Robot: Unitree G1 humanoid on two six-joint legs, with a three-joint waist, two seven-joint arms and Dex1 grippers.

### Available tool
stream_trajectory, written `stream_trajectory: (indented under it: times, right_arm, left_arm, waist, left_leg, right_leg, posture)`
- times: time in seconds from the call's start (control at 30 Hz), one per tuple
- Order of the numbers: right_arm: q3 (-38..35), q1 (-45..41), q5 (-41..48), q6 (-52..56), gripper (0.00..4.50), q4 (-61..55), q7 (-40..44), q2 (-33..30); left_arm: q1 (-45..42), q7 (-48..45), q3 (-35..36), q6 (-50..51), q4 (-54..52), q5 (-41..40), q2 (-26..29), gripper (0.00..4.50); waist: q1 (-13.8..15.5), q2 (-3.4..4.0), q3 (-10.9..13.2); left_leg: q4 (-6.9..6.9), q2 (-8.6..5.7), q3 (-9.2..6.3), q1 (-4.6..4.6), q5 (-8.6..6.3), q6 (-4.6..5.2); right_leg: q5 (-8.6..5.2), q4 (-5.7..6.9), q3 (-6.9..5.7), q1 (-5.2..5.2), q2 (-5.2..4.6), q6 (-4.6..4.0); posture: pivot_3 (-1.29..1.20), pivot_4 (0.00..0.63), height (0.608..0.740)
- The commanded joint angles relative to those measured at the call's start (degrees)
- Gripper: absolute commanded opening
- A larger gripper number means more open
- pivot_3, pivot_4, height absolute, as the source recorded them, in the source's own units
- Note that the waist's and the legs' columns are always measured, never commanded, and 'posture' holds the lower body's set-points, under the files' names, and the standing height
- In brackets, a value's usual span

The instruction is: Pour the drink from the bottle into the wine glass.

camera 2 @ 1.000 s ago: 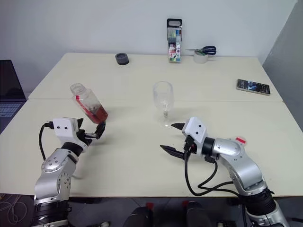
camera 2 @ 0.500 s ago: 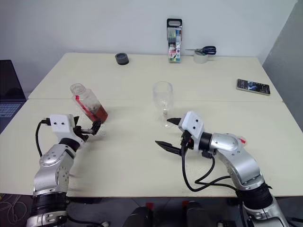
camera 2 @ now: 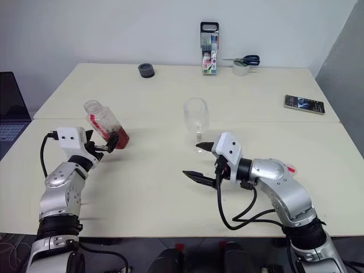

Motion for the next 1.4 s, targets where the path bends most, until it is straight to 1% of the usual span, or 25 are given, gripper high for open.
stream_trajectory:
  times: [0.03, 0.33, 0.37, 0.4, 0.6, 0.63, 0.67, 0.87, 1.0, 1.23, 1.4]
  right_arm:
    - [-0.29, -0.82, 0.8, -0.32, 4.49, -2.84, -0.03, -0.23]
    - [-0.08, -1.17, 0.48, -0.69, 4.49, -2.55, -0.29, -0.23]
    - [-0.03, -1.21, 0.45, -0.72, 4.5, -2.51, -0.33, -0.19]
    - [0.0, -1.25, 0.41, -0.77, 4.5, -2.46, -0.36, -0.16]
    - [-0.2, -1.18, 0.26, -0.99, 4.5, -2.75, -0.82, -0.15]
    - [-0.31, -1.06, 0.31, -1.0, 4.5, -2.95, -0.92, -0.19]
    - [-0.44, -1.0, 0.37, -0.93, 4.5, -3.09, -1.05, -0.22]
    - [-1.51, -0.16, 1.24, 0.24, 4.5, -4.81, -2.23, -0.82]
    - [-2.96, 0.53, 1.46, 1.35, 4.5, -6.63, -3.74, -1.27]
    - [-8.33, 3.94, 1.48, 2.6, 4.5, -8.71, -6.8, -3.18]
    - [-12.23, 5.6, -0.93, -0.07, 4.5, -8.04, -9.59, -4.35]
  left_arm:
    - [-2.75, -1.25, -0.34, -2.22, 1.87, 0.55, 1.56, 4.5]
    - [-8.28, -4.65, -1.67, -4.74, 8.73, 0.39, 1.68, 4.5]
    - [-8.52, -5.1, -1.71, -4.78, 9.12, 0.19, 1.63, 4.12]
    - [-8.62, -5.4, -1.67, -4.61, 9.28, -0.12, 1.51, 3.94]
    - [-6.25, -5.06, -0.93, -2.66, 6.44, -1.64, 0.7, 2.08]
    - [-5.57, -4.83, -0.92, -2.12, 5.27, -1.89, 0.5, 1.84]
    - [-5.01, -4.54, -1.03, -1.54, 3.97, -2.03, 0.28, 1.75]
    - [-3.52, -2.18, -1.87, 3.81, -5.64, -3.1, -1.77, 1.74]
    - [-4.58, -2.92, -4.36, 4.91, -8.62, -1.82, -2.03, 1.74]
    - [-12.62, -6.03, -11.44, 1.29, -5.9, 3.83, -1.1, 1.74]
    - [-17.03, -8.4, -15.17, -3.64, -3.24, 7.75, -0.17, 1.74]
  waist:
    - [0.02, -0.01, 0.0]
    - [-0.01, -0.02, 0.01]
    - [-0.03, -0.02, 0.01]
    - [-0.04, -0.02, 0.01]
    - [-0.04, -0.02, 0.01]
    - [-0.05, -0.02, 0.01]
    - [-0.05, -0.02, 0.01]
    - [0.03, -0.03, 0.02]
    - [0.03, -0.07, 0.04]
    - [0.21, -0.12, 0.06]
    - [-0.09, -0.12, 0.06]
  left_leg:
    - [0.0, 0.0, -0.01, 0.0, 0.0, 0.0]
    - [0.01, -0.01, 0.01, -0.01, 0.0, 0.0]
    - [0.01, -0.01, 0.01, -0.01, 0.0, 0.0]
    - [0.01, 0.0, 0.01, -0.01, 0.0, 0.0]
    - [0.01, -0.01, 0.0, -0.02, 0.0, 0.0]
    - [0.01, -0.01, 0.0, -0.03, 0.0, 0.0]
    - [0.0, 0.0, 0.01, -0.03, 0.0, 0.0]
    - [0.04, -0.02, -0.03, -0.09, 0.01, -0.01]
    - [0.04, -0.02, -0.03, -0.11, 0.01, -0.01]
    - [0.06, -0.04, 0.0, -0.17, 0.02, -0.04]
    - [0.02, -0.03, 0.09, -0.16, 0.07, -0.13]
  right_leg:
    - [0.0, 0.0, 0.0, 0.0, 0.0, 0.0]
    - [0.0, 0.01, 0.0, -0.01, 0.0, 0.0]
    - [0.0, 0.01, 0.0, -0.01, 0.0, 0.0]
    - [0.0, 0.01, 0.0, -0.02, 0.0, 0.0]
    - [0.0, 0.02, 0.01, -0.04, 0.0, 0.0]
    - [0.0, 0.02, 0.01, -0.04, -0.01, 0.0]
    - [0.0, 0.02, 0.02, -0.04, -0.01, 0.0]
    - [0.0, 0.01, 0.0, -0.06, -0.04, 0.0]
    - [0.0, 0.02, 0.0, -0.07, -0.03, 0.0]
    - [0.0, 0.01, -0.02, -0.1, -0.02, 0.0]
    - [0.0, 0.03, 0.05, -0.15, -0.01, 0.0]
  posture:
    - [0.0, 0.15, 0.74]
    - [0.0, 0.15, 0.74]
    - [0.0, 0.15, 0.74]
    - [0.0, 0.15, 0.74]
    - [0.0, 0.15, 0.74]
    - [0.0, 0.15, 0.74]
    - [0.0, 0.15, 0.74]
    - [0.0, 0.15, 0.74]
    - [0.0, 0.15, 0.74]
    - [0.0, 0.15, 0.74]
    - [0.0, 0.15, 0.74]
